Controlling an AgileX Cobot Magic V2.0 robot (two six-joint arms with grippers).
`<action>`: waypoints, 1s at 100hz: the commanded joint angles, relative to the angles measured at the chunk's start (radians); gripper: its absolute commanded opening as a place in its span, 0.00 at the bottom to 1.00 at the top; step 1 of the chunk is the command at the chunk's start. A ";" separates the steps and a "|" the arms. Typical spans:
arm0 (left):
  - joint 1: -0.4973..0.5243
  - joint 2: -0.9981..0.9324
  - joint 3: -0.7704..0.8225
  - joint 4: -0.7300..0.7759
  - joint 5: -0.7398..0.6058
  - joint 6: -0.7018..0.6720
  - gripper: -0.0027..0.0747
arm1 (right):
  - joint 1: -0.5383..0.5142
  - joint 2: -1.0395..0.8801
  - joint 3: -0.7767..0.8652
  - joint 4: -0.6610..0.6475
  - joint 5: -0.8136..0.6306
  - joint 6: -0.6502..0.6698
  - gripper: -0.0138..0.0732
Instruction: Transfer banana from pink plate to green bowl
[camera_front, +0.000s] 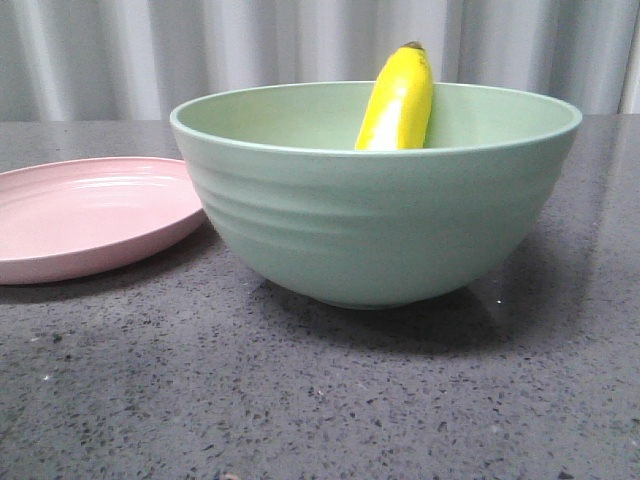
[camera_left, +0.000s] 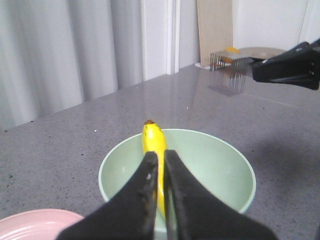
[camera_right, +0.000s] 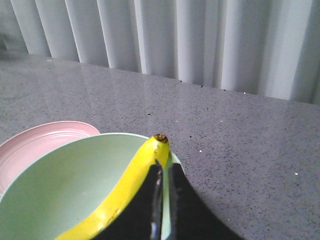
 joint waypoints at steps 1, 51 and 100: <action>-0.007 -0.071 0.035 0.000 -0.089 0.000 0.01 | -0.001 -0.074 0.071 -0.011 -0.166 -0.011 0.08; -0.007 -0.276 0.224 -0.002 -0.089 0.000 0.01 | -0.001 -0.246 0.288 0.011 -0.193 -0.011 0.08; 0.079 -0.279 0.348 0.129 -0.195 0.000 0.01 | -0.001 -0.246 0.311 0.011 -0.189 -0.011 0.08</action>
